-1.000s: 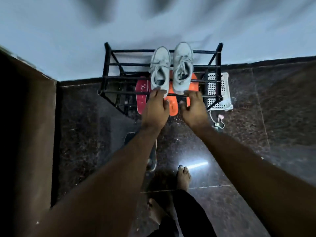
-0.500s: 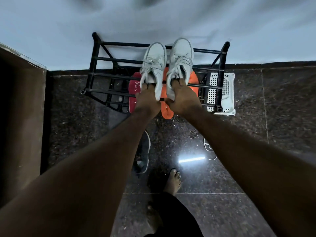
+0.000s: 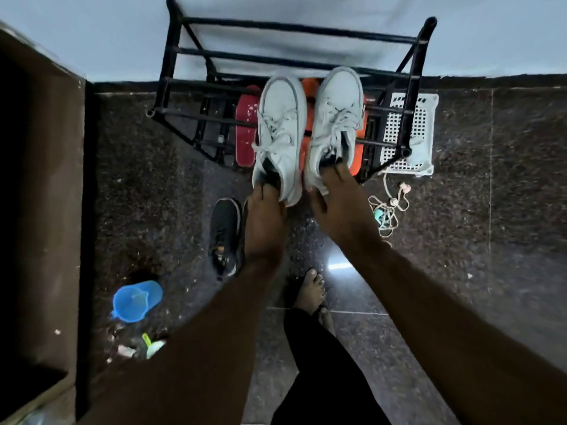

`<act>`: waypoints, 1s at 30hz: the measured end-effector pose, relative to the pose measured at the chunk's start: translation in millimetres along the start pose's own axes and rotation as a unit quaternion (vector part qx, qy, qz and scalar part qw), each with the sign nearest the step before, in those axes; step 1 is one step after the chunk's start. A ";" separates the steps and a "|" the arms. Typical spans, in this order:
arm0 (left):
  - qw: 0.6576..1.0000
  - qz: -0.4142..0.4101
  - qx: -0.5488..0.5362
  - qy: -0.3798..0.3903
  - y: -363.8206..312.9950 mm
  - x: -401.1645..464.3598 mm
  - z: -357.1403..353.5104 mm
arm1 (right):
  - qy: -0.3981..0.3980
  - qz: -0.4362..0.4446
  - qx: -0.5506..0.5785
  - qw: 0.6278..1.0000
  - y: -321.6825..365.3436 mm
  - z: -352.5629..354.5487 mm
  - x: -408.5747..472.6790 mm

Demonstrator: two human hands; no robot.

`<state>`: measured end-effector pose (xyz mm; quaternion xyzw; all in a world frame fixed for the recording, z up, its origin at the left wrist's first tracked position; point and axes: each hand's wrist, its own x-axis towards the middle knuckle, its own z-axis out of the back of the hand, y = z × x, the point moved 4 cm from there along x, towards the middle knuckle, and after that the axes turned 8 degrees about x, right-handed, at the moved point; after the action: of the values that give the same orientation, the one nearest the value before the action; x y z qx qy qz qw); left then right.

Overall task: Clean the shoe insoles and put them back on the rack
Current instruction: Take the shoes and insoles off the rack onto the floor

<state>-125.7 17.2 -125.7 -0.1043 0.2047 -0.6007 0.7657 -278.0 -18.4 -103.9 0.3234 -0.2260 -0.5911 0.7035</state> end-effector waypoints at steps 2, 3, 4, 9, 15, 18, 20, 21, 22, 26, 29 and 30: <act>1.000 0.020 0.009 0.021 9.7 -36.3 -4.5 | 0.017 0.001 -0.021 1.000 4.0 -5.8 -35.7; 0.999 0.031 0.011 0.032 12.1 -55.0 -5.5 | 0.028 -0.002 -0.018 0.999 6.7 -7.8 -53.7; 0.998 0.039 0.012 0.038 13.0 -73.4 -4.7 | 0.040 -0.008 -0.003 0.999 8.1 -10.2 -71.6; 0.994 0.075 0.016 0.077 28.1 -142.5 -14.4 | 0.080 -0.045 0.033 0.995 4.2 -28.2 -141.6; 0.986 0.101 0.030 0.130 56.2 -176.5 -78.8 | 0.088 -0.091 0.038 0.991 -41.7 -79.2 -184.8; 0.976 0.113 0.061 0.177 66.3 -183.8 -123.9 | 0.083 -0.132 0.032 0.987 -75.5 -106.9 -193.8; 0.970 0.119 0.070 0.202 75.3 -188.4 -160.5 | 0.075 -0.164 0.026 0.983 -102.9 -125.7 -198.9; 0.969 0.117 0.067 0.205 81.0 -188.0 -179.3 | 0.072 -0.181 0.019 0.981 -117.9 -135.0 -201.3; 0.969 0.115 0.062 0.208 86.3 -186.5 -194.2 | 0.072 -0.193 0.011 0.979 -130.4 -142.8 -202.7; 0.975 0.091 0.060 0.195 105.6 -157.8 -255.1 | 0.072 -0.197 -0.006 0.978 -182.7 -182.9 -196.0; 0.978 0.073 0.079 0.180 115.9 -131.7 -289.8 | 0.075 -0.172 -0.011 0.982 -213.0 -212.7 -183.5; 0.979 0.064 0.078 0.179 120.2 -123.9 -301.5 | 0.076 -0.163 -0.016 0.984 -222.8 -222.2 -178.0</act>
<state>-176.7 193.3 -420.9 0.0780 0.2969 -0.5737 0.7593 -310.5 176.9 -406.4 0.3890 -0.1065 -0.6750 0.6178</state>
